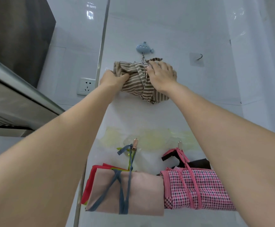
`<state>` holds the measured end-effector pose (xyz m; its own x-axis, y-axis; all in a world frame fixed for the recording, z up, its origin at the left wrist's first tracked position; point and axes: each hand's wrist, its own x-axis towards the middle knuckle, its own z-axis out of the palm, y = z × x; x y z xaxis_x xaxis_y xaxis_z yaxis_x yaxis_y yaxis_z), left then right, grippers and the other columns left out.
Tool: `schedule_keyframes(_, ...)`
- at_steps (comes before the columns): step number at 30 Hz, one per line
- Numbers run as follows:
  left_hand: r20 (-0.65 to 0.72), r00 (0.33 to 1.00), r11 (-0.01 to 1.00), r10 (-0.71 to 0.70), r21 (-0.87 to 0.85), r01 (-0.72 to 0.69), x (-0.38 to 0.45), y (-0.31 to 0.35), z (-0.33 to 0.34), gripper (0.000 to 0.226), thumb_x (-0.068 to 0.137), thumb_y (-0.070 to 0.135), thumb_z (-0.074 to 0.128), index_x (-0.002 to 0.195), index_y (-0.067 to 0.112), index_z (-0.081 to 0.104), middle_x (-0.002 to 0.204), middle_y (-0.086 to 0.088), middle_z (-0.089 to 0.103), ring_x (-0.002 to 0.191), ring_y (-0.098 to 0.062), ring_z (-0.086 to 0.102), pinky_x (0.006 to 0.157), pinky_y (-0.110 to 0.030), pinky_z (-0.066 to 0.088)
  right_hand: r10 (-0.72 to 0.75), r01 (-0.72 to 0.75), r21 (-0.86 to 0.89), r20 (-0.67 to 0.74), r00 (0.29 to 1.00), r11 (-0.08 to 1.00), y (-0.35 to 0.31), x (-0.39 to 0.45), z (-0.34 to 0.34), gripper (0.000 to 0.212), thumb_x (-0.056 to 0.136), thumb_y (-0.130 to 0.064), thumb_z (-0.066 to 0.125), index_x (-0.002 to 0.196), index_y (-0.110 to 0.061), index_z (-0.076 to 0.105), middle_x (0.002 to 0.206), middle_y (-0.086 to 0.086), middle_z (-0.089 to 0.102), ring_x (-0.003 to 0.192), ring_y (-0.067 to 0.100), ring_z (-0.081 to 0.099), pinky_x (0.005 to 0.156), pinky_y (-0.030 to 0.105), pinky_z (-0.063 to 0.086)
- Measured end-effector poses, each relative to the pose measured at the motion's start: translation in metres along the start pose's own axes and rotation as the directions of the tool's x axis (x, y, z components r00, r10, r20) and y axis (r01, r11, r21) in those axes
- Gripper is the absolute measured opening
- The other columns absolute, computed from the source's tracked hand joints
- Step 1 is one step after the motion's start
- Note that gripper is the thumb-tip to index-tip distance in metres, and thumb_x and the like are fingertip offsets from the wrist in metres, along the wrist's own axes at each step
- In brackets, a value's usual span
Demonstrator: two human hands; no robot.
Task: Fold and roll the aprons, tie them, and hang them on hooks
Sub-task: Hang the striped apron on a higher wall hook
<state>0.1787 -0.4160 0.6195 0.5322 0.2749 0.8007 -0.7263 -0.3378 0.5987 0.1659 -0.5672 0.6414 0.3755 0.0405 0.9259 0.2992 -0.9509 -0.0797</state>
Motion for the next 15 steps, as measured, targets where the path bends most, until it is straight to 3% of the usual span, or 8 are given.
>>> schedule_keyframes(1, -0.066, 0.997, 0.995, 0.032, 0.095, -0.025, -0.003, 0.003, 0.002, 0.050, 0.088, 0.033, 0.057, 0.129, 0.007, 0.043, 0.131, -0.011, 0.050, 0.121, -0.028, 0.048, 0.102, -0.039, 0.039, 0.007, -0.007, 0.005, 0.023, 1.000, 1.000, 0.000, -0.001, -0.001, 0.048, 0.102, -0.036, 0.016, 0.148, -0.025, 0.021, 0.157, 0.004, 0.011, 0.145, 0.023, 0.004, 0.117, 0.047, 0.001)
schedule_keyframes(3, -0.171, 0.960, 0.930, 0.222, 0.332, -0.156, -0.019, 0.011, 0.008, 0.050, 0.091, 0.029, 0.051, 0.136, 0.012, 0.035, 0.140, -0.008, 0.038, 0.130, -0.025, 0.037, 0.107, -0.039, 0.029, 0.007, -0.007, -0.017, 0.011, 1.000, 1.000, 0.002, -0.008, -0.004, 0.050, 0.102, -0.035, 0.016, 0.150, -0.023, 0.014, 0.159, 0.004, 0.003, 0.146, 0.022, -0.004, 0.116, 0.046, -0.004)
schedule_keyframes(6, -0.122, 0.879, 0.776, 0.461, 0.537, -0.332, -0.043, 0.009, 0.017, 0.053, 0.089, 0.018, 0.046, 0.140, 0.017, 0.032, 0.148, -0.005, 0.028, 0.135, -0.023, 0.027, 0.109, -0.037, 0.020, -0.010, 0.008, -0.065, -0.031, 0.999, 0.998, 0.003, -0.025, 0.000, 0.051, 0.102, -0.033, 0.018, 0.151, -0.021, 0.008, 0.159, 0.005, -0.002, 0.146, 0.022, -0.007, 0.116, 0.045, -0.004)
schedule_keyframes(11, 0.032, 0.830, 0.631, 0.556, 0.635, -0.447, -0.061, 0.003, 0.019, 0.058, 0.086, 0.012, 0.045, 0.141, 0.019, 0.031, 0.150, -0.004, 0.024, 0.138, -0.025, 0.021, 0.112, -0.040, 0.016, -0.011, -0.010, -0.108, -0.192, 0.981, 0.994, 0.004, -0.050, -0.003, 0.048, 0.101, -0.026, 0.024, 0.148, -0.013, 0.020, 0.157, 0.010, 0.011, 0.145, 0.025, 0.005, 0.117, 0.044, 0.003)
schedule_keyframes(15, 0.057, 0.837, 0.637, 0.544, 0.622, -0.456, -0.075, 0.000, 0.014, 0.055, 0.086, 0.011, 0.045, 0.139, 0.017, 0.035, 0.149, -0.004, 0.025, 0.137, -0.025, 0.022, 0.109, -0.038, 0.017, -0.030, -0.012, -0.156, -0.264, 0.964, 0.988, -0.004, -0.067, -0.006, 0.046, 0.096, -0.017, 0.032, 0.142, -0.009, 0.031, 0.149, 0.013, 0.025, 0.138, 0.028, 0.019, 0.114, 0.043, 0.013)
